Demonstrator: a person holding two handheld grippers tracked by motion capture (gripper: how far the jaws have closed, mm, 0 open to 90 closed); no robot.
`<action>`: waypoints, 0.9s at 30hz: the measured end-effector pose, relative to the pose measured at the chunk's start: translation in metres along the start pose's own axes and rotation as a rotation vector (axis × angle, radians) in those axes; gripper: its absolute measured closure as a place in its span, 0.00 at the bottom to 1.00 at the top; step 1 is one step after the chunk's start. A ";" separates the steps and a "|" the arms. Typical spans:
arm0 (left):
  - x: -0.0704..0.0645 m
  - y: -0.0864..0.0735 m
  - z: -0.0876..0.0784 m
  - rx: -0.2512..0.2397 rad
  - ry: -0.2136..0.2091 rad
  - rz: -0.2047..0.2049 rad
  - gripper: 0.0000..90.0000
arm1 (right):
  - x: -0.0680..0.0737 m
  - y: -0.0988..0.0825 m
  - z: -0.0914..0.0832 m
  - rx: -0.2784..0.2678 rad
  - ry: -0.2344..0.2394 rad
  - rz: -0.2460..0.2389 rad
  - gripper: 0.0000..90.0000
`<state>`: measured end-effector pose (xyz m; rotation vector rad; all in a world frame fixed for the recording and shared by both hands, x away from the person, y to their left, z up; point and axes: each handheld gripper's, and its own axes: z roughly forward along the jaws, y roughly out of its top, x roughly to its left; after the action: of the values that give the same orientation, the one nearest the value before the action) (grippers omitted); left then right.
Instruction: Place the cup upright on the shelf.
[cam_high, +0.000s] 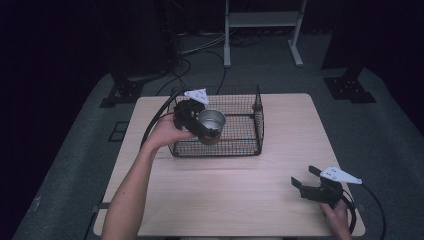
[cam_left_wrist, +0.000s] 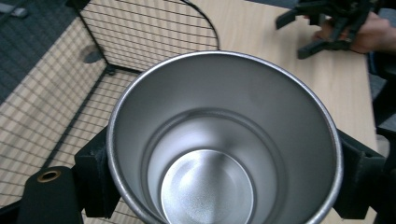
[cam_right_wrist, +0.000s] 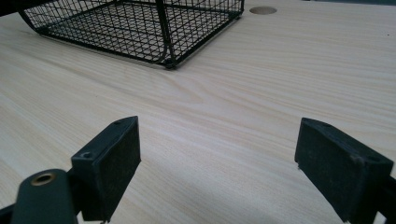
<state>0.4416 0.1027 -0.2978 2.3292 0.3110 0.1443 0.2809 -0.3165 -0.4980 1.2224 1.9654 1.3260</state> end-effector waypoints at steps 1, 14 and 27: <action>0.003 0.001 0.000 -0.004 0.012 -0.003 0.17 | 0.000 0.000 0.000 0.000 0.001 0.000 0.15; 0.049 -0.005 0.017 0.008 0.072 -0.122 0.17 | 0.000 0.000 0.000 -0.002 0.009 0.003 0.15; 0.072 -0.015 0.045 0.053 0.100 -0.177 0.17 | -0.001 0.000 0.000 -0.006 0.013 0.003 0.15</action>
<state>0.5170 0.1013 -0.3391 2.3374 0.5752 0.1671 0.2809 -0.3173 -0.4980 1.2166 1.9683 1.3439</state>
